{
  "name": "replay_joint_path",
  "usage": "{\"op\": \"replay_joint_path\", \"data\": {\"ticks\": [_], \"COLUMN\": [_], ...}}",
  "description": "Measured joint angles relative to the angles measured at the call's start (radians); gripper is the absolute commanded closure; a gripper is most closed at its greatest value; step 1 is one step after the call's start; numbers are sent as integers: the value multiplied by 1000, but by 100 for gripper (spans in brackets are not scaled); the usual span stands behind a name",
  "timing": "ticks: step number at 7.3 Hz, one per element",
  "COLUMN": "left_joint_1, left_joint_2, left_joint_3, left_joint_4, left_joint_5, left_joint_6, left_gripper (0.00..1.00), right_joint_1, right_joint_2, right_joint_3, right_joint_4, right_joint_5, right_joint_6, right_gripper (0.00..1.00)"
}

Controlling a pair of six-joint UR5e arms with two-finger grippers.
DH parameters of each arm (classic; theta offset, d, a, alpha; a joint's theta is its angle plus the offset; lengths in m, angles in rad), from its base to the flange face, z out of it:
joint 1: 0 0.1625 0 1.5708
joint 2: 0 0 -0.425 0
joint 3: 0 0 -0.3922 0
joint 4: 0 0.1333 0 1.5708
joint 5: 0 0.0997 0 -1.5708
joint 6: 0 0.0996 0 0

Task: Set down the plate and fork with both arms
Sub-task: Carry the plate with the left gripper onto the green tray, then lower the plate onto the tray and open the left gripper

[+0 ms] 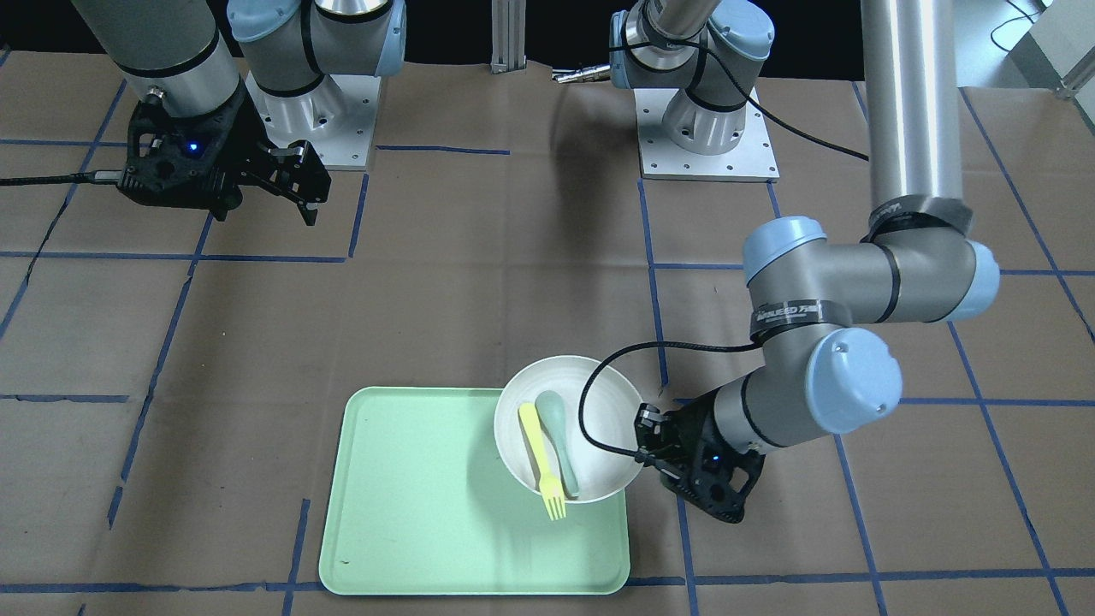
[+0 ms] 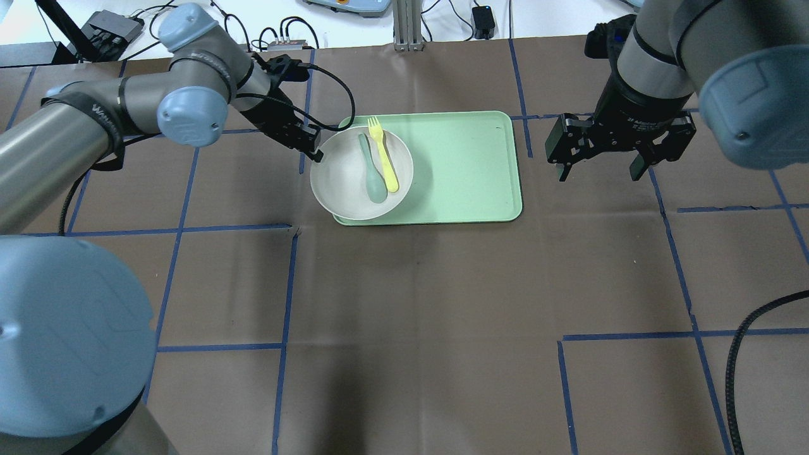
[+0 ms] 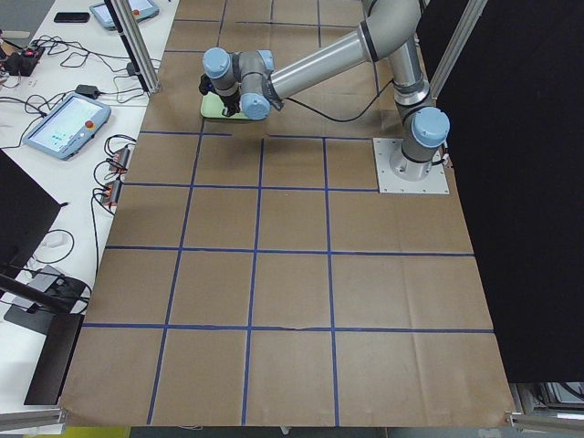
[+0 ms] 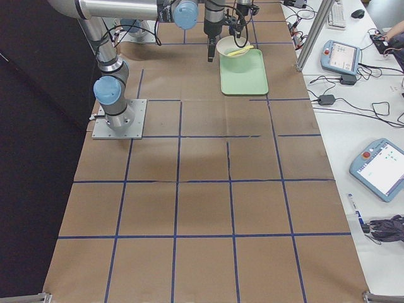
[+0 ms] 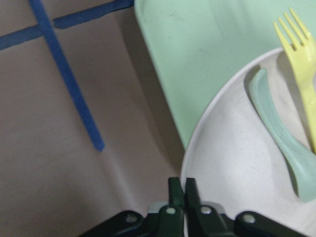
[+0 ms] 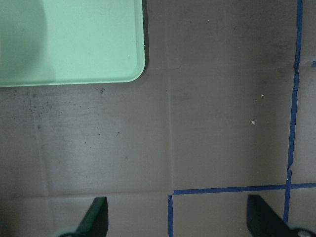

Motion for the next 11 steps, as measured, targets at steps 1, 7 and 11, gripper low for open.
{"op": "replay_joint_path", "data": {"ticks": [1, 7, 11], "left_joint_1": [-42, -134, -133], "left_joint_2": [-47, -226, -253], "left_joint_3": [56, 303, 335], "left_joint_4": [-10, -70, -71], "left_joint_5": [8, 32, 47], "left_joint_6": [-4, -1, 1], "left_gripper": [100, 96, 42], "right_joint_1": [0, 0, 0], "right_joint_2": [0, 0, 0], "right_joint_3": [0, 0, 0], "right_joint_4": [0, 0, 0], "right_joint_5": [0, 0, 0], "right_joint_6": [0, 0, 0], "right_gripper": [0, 0, 0]}}
